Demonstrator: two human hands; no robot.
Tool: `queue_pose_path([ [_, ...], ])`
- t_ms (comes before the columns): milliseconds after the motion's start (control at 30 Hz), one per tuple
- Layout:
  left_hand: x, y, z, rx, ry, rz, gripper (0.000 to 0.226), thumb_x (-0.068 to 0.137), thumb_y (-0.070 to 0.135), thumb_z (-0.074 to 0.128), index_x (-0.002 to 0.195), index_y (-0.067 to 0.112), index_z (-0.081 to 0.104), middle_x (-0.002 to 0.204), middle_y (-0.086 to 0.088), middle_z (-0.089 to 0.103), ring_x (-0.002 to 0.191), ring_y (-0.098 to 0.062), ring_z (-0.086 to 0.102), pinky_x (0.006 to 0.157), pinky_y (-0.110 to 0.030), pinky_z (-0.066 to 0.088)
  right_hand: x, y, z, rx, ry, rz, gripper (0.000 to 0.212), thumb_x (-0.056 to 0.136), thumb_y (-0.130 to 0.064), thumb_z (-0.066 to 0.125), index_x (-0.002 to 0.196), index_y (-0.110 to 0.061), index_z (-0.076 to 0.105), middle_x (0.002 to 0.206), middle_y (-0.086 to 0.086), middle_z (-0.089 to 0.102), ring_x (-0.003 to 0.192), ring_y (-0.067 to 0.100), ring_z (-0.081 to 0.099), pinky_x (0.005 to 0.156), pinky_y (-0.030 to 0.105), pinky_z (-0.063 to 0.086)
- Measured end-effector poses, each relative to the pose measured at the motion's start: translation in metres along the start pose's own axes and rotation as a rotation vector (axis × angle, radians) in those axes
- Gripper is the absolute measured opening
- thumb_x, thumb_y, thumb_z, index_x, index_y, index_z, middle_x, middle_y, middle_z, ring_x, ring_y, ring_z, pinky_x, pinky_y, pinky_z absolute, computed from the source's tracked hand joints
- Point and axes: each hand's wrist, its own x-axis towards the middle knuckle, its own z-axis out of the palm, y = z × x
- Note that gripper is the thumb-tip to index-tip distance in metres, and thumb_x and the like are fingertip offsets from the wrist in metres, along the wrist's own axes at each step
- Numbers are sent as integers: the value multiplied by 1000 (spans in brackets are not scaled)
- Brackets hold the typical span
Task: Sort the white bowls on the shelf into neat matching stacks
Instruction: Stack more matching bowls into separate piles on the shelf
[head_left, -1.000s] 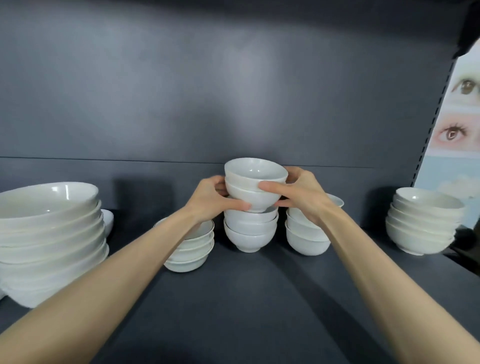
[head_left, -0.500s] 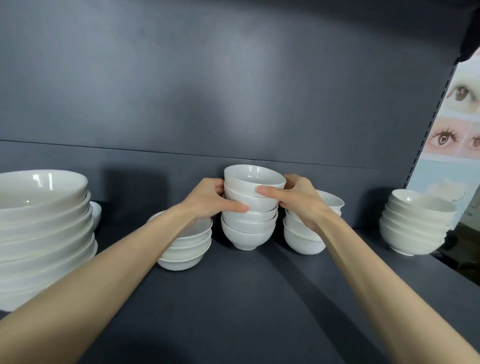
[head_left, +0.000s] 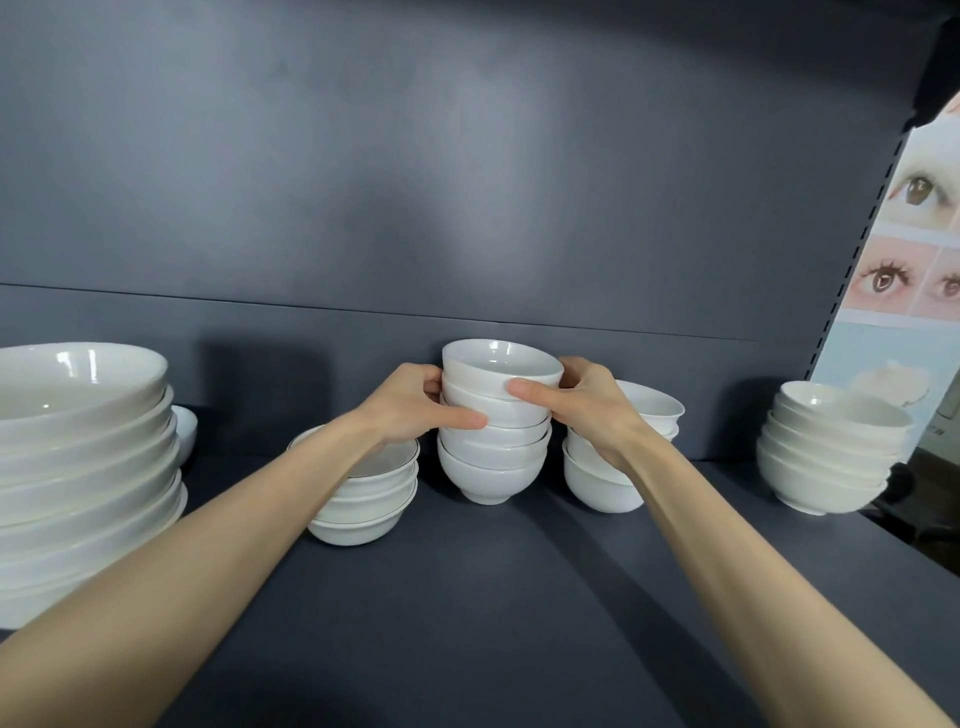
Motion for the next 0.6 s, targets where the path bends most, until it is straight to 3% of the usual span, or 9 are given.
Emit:
queue_pose_path([
  [333,-1,1,-1,9,-13,12,50,69,13,84,114,4,63,109,-8,71,105,-23,66,97,-36,50,4,3,0,-37,12,0,56,68,-33,85,114,-11,62,105,-1,71,88,8,66,66,16,47],
  [467,-1,2,0,23,-22,20,50,70,14,83,115,5,63,109,-5,71,104,-20,67,96,-33,51,5,2,-1,-56,4,8,53,69,-33,84,112,-10,64,93,-5,70,72,3,62,54,10,43],
  [600,-2,3,-1,42,-38,16,50,72,16,82,117,5,62,111,-5,70,106,-20,66,98,-35,49,5,0,-1,-76,-3,23,48,69,-33,84,107,-11,65,85,-8,68,66,1,59,54,11,42],
])
